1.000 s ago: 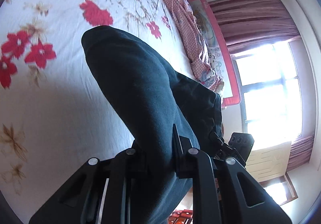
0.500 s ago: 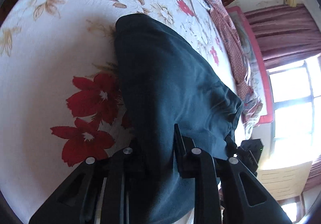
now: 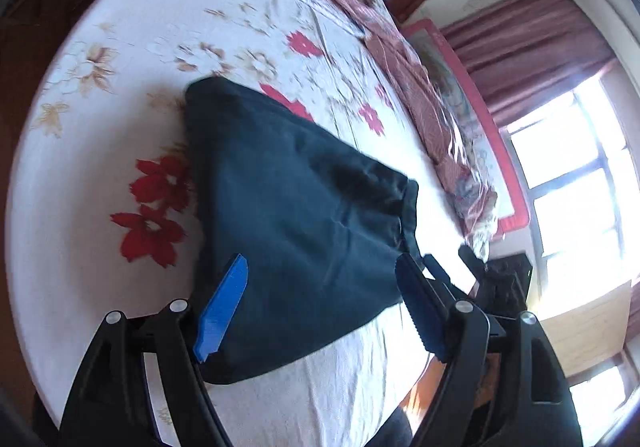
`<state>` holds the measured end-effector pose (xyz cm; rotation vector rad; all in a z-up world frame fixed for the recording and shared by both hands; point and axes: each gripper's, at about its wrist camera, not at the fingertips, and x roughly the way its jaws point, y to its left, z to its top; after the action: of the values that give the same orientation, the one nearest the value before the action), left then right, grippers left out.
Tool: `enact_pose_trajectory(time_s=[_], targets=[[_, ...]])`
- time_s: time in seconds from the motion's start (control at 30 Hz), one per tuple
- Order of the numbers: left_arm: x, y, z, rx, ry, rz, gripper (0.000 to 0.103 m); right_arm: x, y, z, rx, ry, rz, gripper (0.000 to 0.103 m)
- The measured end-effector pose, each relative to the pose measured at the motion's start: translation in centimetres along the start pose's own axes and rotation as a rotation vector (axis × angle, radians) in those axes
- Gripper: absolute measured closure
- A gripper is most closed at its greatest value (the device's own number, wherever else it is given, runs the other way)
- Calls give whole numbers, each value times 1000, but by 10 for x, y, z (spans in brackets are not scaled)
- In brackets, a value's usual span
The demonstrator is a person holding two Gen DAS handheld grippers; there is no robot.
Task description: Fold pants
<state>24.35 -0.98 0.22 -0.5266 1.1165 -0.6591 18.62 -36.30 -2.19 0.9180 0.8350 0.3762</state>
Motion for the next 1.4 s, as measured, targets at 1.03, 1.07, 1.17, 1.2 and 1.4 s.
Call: enact_pose_trajectory(time_s=[1.03, 1.07, 1.17, 1.2, 1.4], targets=[[-119, -9, -141, 101, -228, 713, 2, -109, 56, -159, -298, -198, -470, 9], [-113, -17, -136, 138, -251, 698, 2, -91, 72, -146, -415, -227, -478, 9], [-97, -51, -120, 267, -295, 701, 2, -30, 97, -110, -547, -241, -475, 9], [-95, -57, -115, 277, -295, 725, 2, -8, 103, -101, -561, -246, -501, 9], [-116, -63, -124, 284, -281, 627, 2, 99, 92, -90, -638, -72, -619, 9]])
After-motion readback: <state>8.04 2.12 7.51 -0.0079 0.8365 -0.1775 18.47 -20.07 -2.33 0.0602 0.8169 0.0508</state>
